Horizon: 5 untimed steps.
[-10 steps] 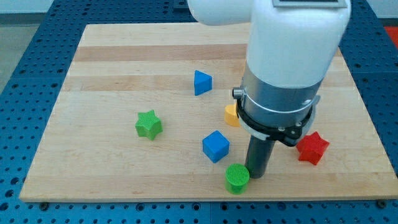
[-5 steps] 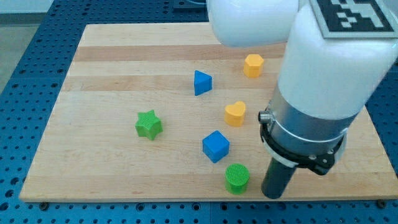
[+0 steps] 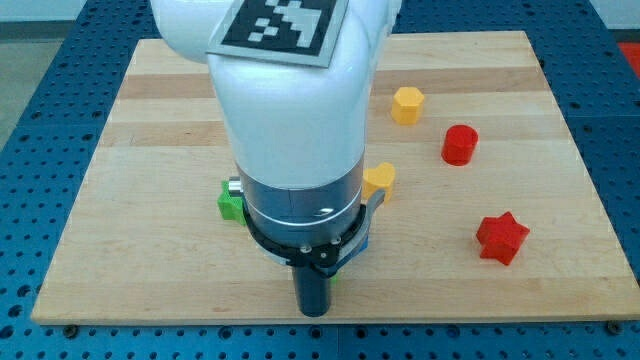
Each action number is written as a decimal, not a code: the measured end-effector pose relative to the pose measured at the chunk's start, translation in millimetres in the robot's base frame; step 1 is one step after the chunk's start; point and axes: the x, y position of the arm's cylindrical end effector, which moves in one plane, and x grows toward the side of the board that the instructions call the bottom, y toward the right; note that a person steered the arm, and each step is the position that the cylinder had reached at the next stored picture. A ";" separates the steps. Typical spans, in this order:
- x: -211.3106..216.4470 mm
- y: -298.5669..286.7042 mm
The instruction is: Push the green circle left to the blue cube
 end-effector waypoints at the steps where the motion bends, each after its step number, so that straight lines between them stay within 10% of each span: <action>1: 0.0 3.0; 5: -40.1 13.7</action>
